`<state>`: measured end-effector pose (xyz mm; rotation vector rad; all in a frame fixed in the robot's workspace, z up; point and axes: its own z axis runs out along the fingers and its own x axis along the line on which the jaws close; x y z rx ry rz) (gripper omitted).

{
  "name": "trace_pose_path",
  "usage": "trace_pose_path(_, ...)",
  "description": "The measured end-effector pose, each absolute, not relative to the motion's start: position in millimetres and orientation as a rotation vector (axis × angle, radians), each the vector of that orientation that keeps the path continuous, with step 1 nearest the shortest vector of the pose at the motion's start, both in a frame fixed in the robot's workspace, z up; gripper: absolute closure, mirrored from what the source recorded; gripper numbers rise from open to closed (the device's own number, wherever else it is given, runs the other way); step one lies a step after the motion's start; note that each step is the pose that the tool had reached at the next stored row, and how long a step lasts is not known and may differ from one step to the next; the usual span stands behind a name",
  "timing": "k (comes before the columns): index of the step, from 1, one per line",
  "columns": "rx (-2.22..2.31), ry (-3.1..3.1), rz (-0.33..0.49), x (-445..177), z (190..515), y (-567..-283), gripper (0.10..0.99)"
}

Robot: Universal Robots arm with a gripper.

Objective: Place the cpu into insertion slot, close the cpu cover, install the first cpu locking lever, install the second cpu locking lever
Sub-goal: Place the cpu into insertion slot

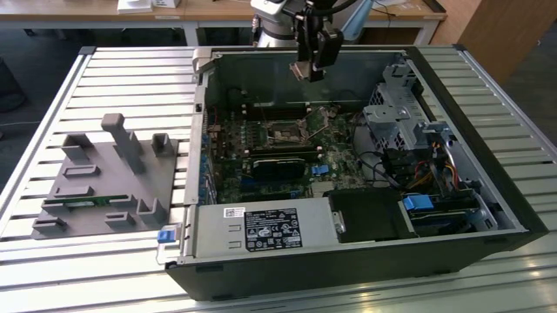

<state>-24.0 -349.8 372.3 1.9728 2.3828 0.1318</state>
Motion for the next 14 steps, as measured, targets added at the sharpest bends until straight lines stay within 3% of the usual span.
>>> trace_pose_path(14,2.083,2.282,0.128,-24.1,371.5,-349.8,0.545)
